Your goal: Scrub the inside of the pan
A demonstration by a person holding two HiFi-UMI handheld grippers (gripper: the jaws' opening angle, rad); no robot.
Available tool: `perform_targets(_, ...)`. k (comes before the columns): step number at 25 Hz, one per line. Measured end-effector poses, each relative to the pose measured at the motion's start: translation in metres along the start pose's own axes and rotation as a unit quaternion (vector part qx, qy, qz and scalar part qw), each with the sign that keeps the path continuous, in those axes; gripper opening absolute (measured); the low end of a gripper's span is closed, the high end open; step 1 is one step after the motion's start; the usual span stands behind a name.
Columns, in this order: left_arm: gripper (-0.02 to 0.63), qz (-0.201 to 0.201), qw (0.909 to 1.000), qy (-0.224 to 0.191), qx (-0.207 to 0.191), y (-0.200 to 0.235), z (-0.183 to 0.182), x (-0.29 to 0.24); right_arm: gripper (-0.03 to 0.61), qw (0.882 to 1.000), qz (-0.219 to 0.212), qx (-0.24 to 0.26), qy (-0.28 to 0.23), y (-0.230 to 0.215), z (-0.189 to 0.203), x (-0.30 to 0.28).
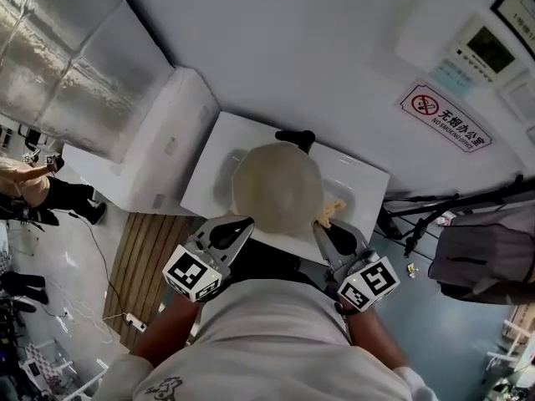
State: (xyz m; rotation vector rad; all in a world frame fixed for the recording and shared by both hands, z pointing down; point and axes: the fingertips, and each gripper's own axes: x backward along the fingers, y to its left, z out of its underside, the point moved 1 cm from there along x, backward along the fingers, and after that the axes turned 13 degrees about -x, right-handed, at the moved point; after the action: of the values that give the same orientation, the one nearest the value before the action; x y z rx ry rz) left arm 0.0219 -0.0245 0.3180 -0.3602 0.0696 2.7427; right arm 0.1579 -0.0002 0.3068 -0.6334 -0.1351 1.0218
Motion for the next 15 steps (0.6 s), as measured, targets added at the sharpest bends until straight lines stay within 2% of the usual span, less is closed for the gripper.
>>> perform_targets(6,0.000,0.026,0.9989,0.036,0.016,0.029,0.035,-0.001,0.021,1.000,0.025,-0.008,0.008,-0.010,0.008,-0.036)
perform_targets(8,0.002,0.035,0.9981,0.051,0.003,0.038,0.049,0.000,0.021,0.999,0.034,-0.011,0.011,-0.013,0.011,-0.048)
perform_targets(11,0.005,0.048,0.9948,0.080,-0.040,0.048,0.073,0.003,0.022,0.998,0.052,-0.024,0.016,-0.024,0.020,-0.065)
perform_targets(15,0.015,0.073,0.9906,0.103,-0.054,0.058,0.099,0.003,0.023,0.996,0.078,-0.031,0.021,-0.040,0.032,-0.086)
